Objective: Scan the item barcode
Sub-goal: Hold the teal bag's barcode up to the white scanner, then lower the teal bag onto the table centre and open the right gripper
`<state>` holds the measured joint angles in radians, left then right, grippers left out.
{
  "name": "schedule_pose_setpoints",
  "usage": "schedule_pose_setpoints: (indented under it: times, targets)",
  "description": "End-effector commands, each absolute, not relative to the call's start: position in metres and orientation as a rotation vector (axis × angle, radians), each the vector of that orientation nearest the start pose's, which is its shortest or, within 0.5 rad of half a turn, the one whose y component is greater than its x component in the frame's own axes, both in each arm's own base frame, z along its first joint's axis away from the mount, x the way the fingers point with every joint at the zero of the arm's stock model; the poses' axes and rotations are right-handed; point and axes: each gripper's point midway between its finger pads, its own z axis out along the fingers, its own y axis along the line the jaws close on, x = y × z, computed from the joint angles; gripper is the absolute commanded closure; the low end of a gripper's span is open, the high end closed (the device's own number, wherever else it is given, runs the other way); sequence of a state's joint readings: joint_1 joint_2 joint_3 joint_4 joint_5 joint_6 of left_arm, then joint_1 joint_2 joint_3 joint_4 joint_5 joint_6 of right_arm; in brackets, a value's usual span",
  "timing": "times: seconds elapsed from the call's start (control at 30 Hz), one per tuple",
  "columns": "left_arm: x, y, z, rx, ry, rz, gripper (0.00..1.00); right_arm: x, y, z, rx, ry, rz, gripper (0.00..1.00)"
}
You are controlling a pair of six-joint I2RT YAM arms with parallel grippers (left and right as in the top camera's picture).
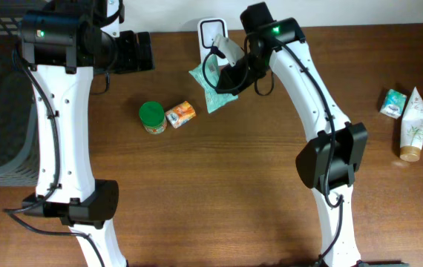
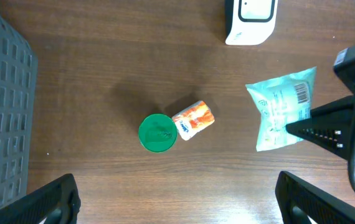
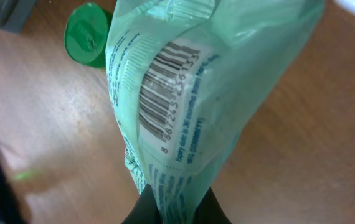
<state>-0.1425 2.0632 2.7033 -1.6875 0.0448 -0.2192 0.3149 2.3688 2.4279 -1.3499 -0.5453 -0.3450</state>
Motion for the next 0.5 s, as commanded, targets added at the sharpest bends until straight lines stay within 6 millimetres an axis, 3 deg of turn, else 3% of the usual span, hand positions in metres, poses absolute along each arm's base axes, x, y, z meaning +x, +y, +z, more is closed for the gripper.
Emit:
schedule_pose_setpoints:
  times: [0.0, 0.13, 0.27, 0.47]
  targets:
    - [0.420, -0.065, 0.337, -0.073, 2.602, -0.181, 0.01, 0.464, 0.244, 0.182, -1.056, 2.481, 0.697, 0.96]
    - [0.420, -0.065, 0.337, -0.074, 2.602, -0.181, 0.01, 0.467, 0.245, 0.184, -1.183, 2.387, 0.659, 0.96]
    - [0.420, -0.065, 0.337, -0.074, 2.602, -0.181, 0.01, 0.499, 0.255, 0.201, -1.239, 2.174, 0.570, 0.96]
    - [0.420, -0.065, 0.337, -0.073, 2.602, -0.181, 0.01, 0.504, 0.257, 0.204, -1.488, 1.941, 0.445, 0.96]
